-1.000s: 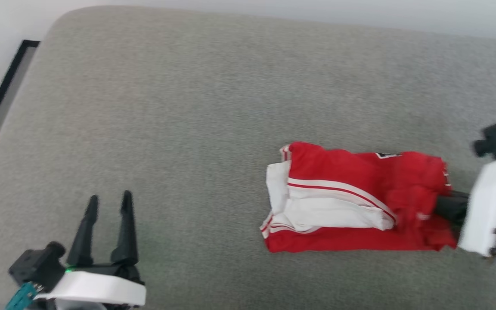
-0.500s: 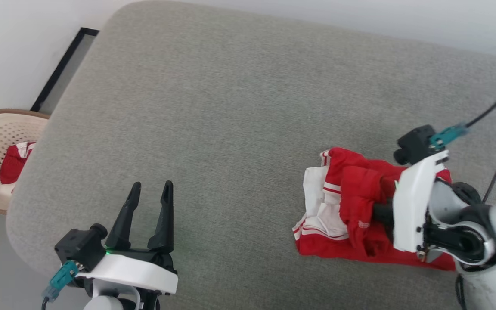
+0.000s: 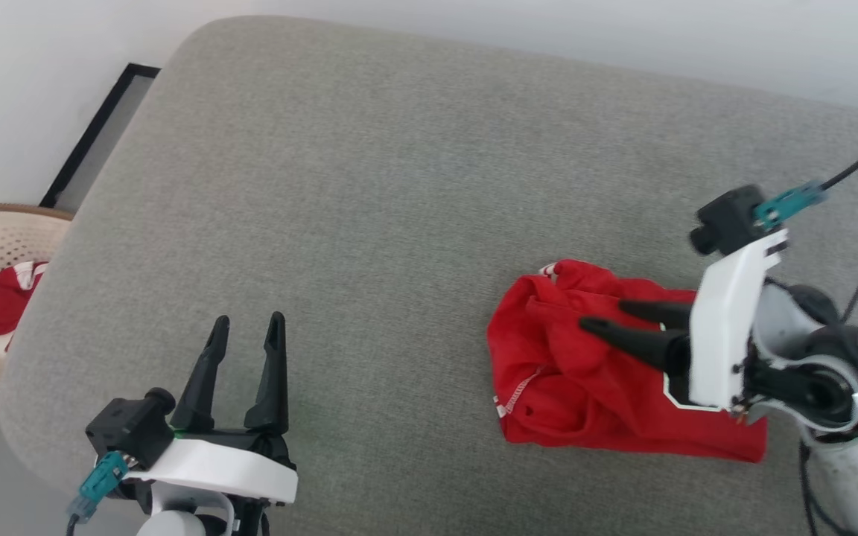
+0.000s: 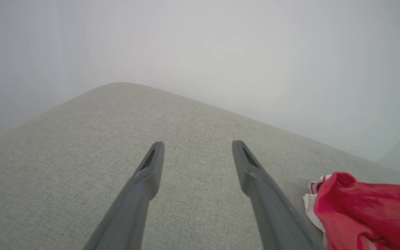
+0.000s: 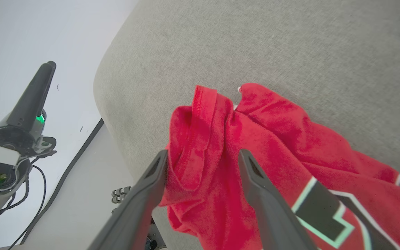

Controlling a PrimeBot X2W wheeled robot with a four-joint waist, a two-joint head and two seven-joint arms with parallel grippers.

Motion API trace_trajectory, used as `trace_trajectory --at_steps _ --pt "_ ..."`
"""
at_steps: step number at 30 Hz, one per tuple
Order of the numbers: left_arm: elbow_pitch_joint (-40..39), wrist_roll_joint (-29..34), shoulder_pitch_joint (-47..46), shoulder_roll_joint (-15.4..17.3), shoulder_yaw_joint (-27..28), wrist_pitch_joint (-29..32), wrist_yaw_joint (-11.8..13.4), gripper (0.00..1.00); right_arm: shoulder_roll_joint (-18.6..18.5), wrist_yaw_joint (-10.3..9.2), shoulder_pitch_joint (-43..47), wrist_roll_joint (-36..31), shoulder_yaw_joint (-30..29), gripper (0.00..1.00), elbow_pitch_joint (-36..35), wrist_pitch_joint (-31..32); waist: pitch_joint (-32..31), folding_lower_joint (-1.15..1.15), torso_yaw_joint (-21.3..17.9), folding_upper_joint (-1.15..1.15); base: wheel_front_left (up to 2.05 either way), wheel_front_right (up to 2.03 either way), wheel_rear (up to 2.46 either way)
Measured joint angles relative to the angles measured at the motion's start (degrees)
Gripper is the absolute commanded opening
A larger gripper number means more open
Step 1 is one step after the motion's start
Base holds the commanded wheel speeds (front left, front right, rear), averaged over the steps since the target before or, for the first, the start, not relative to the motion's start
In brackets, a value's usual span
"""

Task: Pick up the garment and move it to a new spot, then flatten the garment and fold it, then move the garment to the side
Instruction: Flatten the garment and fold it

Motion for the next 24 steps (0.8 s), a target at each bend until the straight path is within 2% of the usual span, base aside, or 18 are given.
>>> trace_trajectory --at_steps 6,13,17,24 --pt "-0.26 1.32 0.54 -0.4 2.25 0.01 -0.68 1.0 -1.51 0.0 -0.21 0.36 -3.19 1.0 -2.76 -2.07 -0.45 0.0 -2.3 0.0 0.0 0.0 0.0" --pt "-1.02 2.33 1.31 -0.15 4.43 0.01 -1.01 1.0 -3.39 0.01 1.51 -0.37 -7.28 1.0 -6.1 -8.86 -1.08 0.0 -6.35 0.0 0.0 0.0 0.0" --pt "-1.42 3.63 2.06 0.48 5.44 0.0 -1.19 1.0 -4.2 0.0 4.03 -1.3 -8.53 1.0 -7.54 -14.62 -1.64 0.0 -9.11 0.0 0.0 0.0 0.0" --pt "-2.16 4.36 3.65 1.65 7.7 0.01 -1.37 1.0 -6.2 0.0 8.71 -4.22 -9.64 1.0 -8.86 -30.56 -3.08 0.0 -14.08 0.0 0.0 0.0 0.0"
